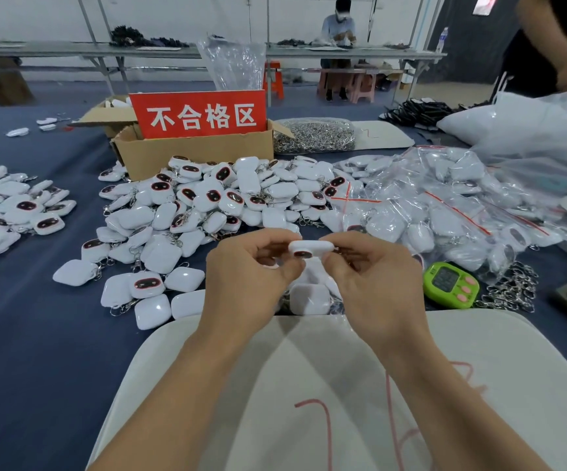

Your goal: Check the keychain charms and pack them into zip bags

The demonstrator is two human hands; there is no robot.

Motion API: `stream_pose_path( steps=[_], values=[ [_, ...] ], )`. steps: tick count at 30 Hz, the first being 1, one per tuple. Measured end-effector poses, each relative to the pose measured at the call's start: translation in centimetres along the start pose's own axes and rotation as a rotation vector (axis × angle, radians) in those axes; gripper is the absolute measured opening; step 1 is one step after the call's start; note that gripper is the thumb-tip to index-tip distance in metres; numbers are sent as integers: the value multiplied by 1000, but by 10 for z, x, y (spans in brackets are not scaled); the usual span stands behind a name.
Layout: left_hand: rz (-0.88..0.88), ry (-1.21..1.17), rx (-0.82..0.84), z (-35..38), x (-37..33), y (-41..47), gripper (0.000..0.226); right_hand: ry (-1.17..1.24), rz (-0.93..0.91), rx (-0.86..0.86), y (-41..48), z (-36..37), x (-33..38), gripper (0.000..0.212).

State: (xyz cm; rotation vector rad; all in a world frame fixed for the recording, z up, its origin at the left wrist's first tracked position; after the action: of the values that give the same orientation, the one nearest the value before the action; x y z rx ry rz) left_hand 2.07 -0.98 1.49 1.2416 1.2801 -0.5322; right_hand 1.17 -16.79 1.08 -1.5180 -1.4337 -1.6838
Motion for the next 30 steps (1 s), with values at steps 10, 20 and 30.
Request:
stream_pose_path(
  steps=[10,20,30],
  values=[
    [-43,-110,22,1,0,1,21,-73,-103,-43,-1,-3,5,45],
    [-236,-243,101,10,4,2,27,-56,-50,21,1,-4,5,46],
    [-432,-275,136,15,6,-2,28,-45,-70,51,1,-3,2,30]
  ],
)
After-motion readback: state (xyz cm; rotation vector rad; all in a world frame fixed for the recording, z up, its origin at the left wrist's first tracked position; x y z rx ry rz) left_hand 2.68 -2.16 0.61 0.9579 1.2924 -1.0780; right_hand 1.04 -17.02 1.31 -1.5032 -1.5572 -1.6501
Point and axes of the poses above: each hand's wrist, its own y-axis towards the middle knuckle, its own z-axis out of the palm, x = y × z, the point moved 1 cm from there along y, towards the middle knuckle, and after that the axes turned 12 degrees about -x, right-handed, at the moved point
